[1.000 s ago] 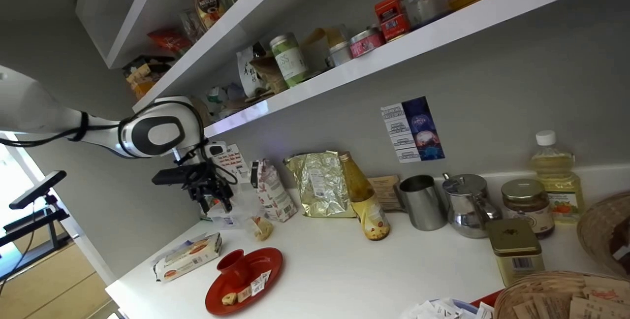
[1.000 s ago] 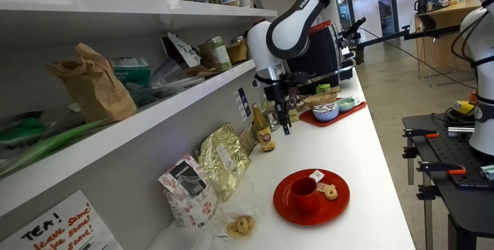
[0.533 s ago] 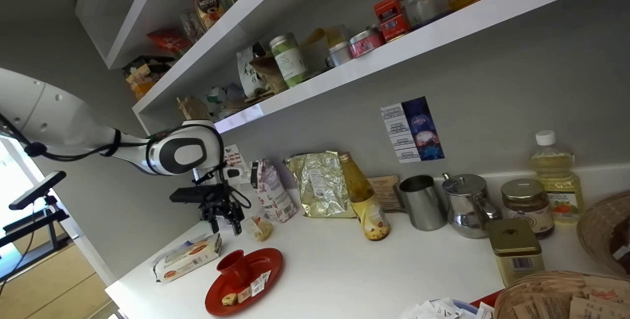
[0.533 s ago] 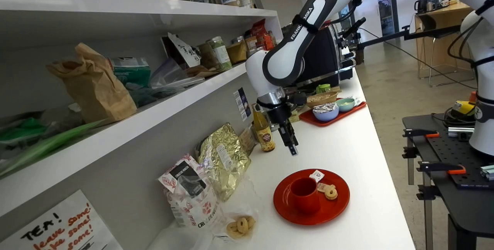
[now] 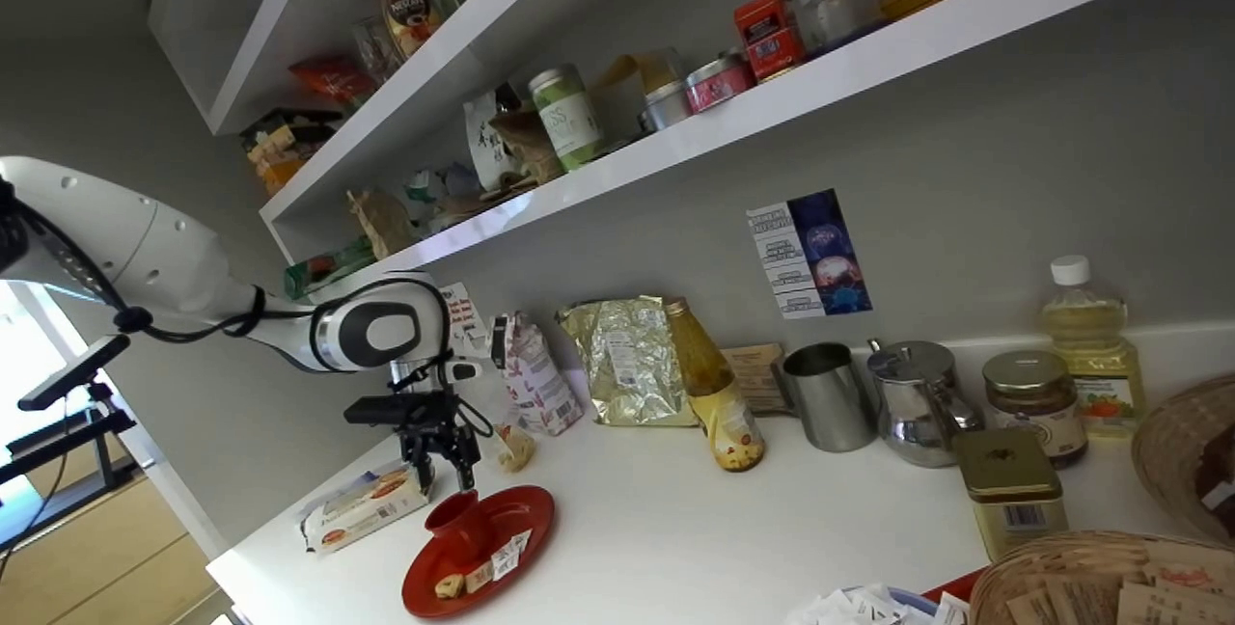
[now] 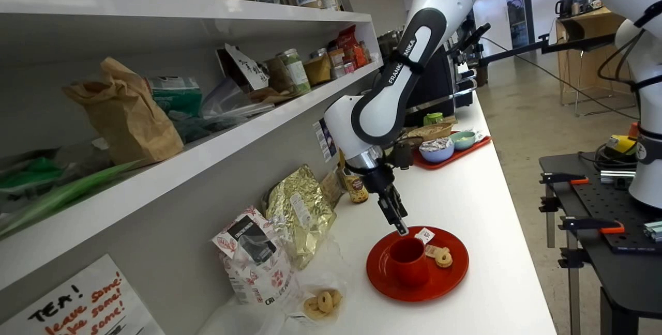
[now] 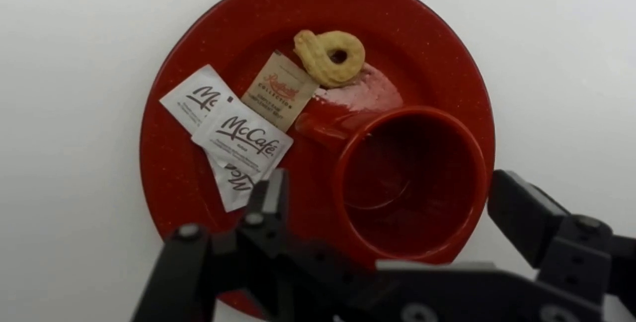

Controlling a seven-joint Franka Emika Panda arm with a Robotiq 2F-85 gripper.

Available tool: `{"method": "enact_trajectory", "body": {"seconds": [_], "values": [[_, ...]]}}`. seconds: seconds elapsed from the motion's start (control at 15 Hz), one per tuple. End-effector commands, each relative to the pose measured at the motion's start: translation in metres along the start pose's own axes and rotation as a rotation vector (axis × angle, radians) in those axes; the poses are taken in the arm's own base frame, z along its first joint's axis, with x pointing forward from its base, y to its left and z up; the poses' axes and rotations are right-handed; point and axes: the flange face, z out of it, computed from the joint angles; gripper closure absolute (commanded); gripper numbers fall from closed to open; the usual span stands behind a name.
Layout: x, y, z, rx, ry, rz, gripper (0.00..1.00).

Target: Remove the cup from the plate

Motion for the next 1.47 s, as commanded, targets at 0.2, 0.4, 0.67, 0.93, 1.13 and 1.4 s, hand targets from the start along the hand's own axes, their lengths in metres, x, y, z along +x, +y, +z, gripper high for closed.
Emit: {"method": "enact_trajectory", "body": {"seconds": [0.2,0.4,0.67,0.93,1.13,1.4], "values": [[0.04,-0.005,0.012,-0.064,0.024,0.114,0.0],[0.046,0.004,0.029,-0.082,-0.002,0.148,0.0],[0.049,0.02,0.052,-0.087,-0.04,0.18,0.0],[0.051,0.023,0.069,-0.09,-0.068,0.171,0.26],[0.051,0.022,0.075,-0.09,-0.079,0.176,0.49],[0.052,0.023,0.076,-0.09,-0.096,0.182,0.78]]}}
